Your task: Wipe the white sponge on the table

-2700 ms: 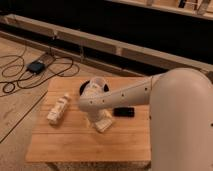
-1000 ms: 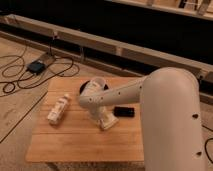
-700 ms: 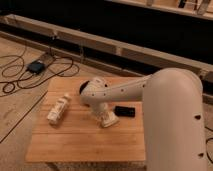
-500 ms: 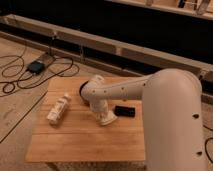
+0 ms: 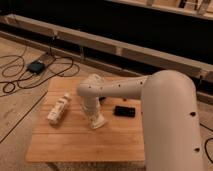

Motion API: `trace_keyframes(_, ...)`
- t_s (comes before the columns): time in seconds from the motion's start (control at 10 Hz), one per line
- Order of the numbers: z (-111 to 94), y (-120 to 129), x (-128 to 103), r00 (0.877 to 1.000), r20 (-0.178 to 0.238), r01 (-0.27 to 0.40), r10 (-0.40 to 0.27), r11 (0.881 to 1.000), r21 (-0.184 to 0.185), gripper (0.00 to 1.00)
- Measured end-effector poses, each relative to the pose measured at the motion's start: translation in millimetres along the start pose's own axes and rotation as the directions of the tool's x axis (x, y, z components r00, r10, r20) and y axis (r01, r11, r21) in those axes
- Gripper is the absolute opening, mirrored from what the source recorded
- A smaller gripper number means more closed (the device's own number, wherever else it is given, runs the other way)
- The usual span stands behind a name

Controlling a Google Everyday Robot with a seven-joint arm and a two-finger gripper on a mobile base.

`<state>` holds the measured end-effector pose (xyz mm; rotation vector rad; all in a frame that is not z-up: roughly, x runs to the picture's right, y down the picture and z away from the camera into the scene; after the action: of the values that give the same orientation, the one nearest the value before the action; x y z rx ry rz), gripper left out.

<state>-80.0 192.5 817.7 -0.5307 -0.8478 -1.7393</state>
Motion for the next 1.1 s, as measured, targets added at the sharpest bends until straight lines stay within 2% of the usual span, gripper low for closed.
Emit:
trace_keyframes(0.1, -3, -4, -15, 0.999, 0.044, -0.002, 0.001, 1.0, 0.025, 0.0)
trace_keyframes(0.3, -7, 2, -40, 0.993, 0.115, -0.022, 0.016, 0.999, 0.045, 0.0)
trace_keyframes(0.4, -7, 10, -56, 0.986, 0.164, -0.041, 0.033, 0.998, 0.049, 0.0)
trace_keyframes(0.5, -8, 26, -70, 0.975, 0.215, -0.07, 0.059, 0.997, 0.042, 0.0)
trace_keyframes(0.7, -10, 62, -80, 0.956, 0.264, -0.139, 0.13, 0.99, 0.017, 0.0)
trace_keyframes(0.9, -9, 95, -76, 0.94, 0.278, -0.201, 0.196, 0.98, -0.013, 0.0)
trace_keyframes(1.1, -7, 120, -59, 0.934, 0.263, -0.238, 0.241, 0.97, -0.045, 0.0)
